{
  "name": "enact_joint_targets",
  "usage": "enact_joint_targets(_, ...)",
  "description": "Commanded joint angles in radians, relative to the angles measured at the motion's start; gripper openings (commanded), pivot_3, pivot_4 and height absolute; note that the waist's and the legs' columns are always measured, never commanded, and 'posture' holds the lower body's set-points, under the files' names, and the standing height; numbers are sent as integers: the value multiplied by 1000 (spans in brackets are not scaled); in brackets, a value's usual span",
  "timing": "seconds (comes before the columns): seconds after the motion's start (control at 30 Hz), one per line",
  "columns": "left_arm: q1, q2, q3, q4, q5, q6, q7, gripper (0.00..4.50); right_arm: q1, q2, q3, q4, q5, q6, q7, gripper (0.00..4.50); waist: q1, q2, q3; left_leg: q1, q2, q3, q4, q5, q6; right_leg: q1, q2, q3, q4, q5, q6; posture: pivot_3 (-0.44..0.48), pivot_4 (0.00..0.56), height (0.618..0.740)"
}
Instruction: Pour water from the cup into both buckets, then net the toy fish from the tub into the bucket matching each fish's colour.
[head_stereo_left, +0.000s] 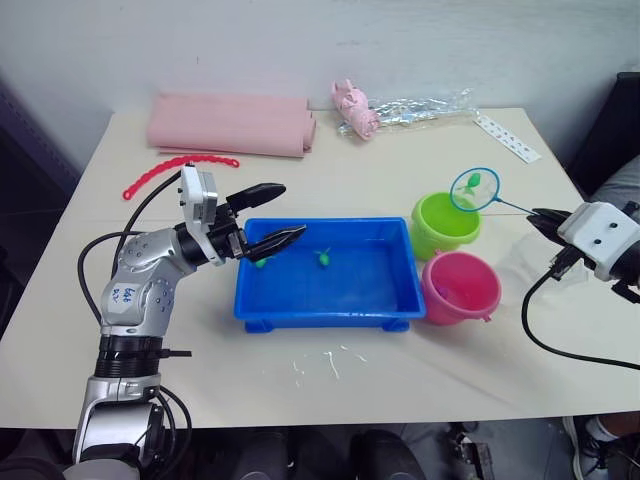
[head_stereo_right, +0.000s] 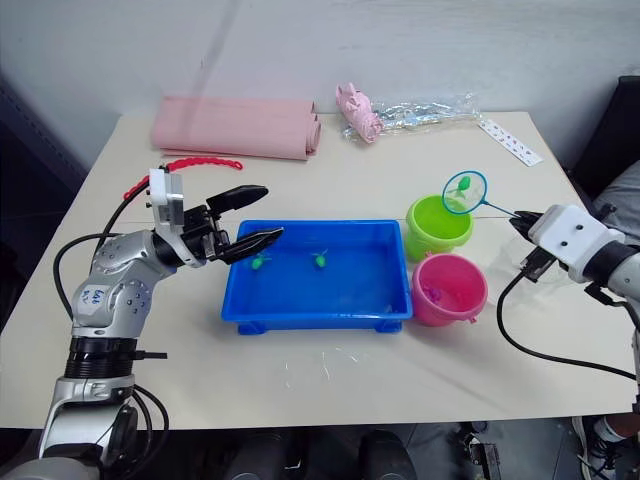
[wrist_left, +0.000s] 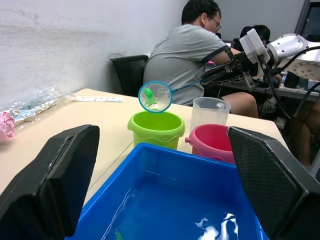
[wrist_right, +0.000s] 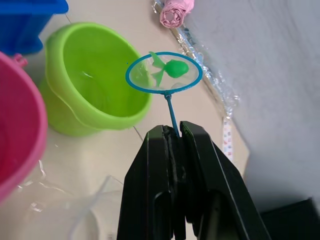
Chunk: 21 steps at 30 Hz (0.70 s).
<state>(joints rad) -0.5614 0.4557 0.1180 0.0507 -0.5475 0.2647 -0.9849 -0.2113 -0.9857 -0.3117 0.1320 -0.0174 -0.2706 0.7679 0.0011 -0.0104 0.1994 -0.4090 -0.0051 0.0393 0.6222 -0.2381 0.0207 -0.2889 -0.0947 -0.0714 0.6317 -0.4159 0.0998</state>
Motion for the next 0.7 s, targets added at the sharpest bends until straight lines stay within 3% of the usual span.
enact_joint_targets(0.03,-12,-12,2,-5,0,-19,7,4467,20,-63,3,10,-124,-205,-72,0,0,0,0,0,0,0,0,0,0,0,0,0,0,0,0,0,150,740)
enact_joint_targets(0.2,-15,-35,-2,14,6,-32,12,4467,35,-153,39,38,-370,-424,-233,0,-1,1,0,0,0,0,1,0,0,0,0,0,1,0,0,0,150,740)
enact_joint_targets(0.43,-11,-60,-9,24,12,-56,21,4467,59,-199,14,58,-556,-489,-428,0,-1,1,0,0,0,0,1,0,0,0,0,1,2,0,0,0,150,740)
enact_joint_targets(0.6,-9,-79,-18,27,16,-73,29,4467,68,-181,36,60,-561,-471,-481,0,-1,1,0,0,0,0,1,0,0,0,0,1,2,0,0,0,150,740)
enact_joint_targets(0.7,-9,-72,-11,30,17,-80,19,4467,62,-132,23,41,-390,-426,-438,0,-2,1,0,0,0,0,2,0,0,0,0,1,2,0,0,0,150,740)
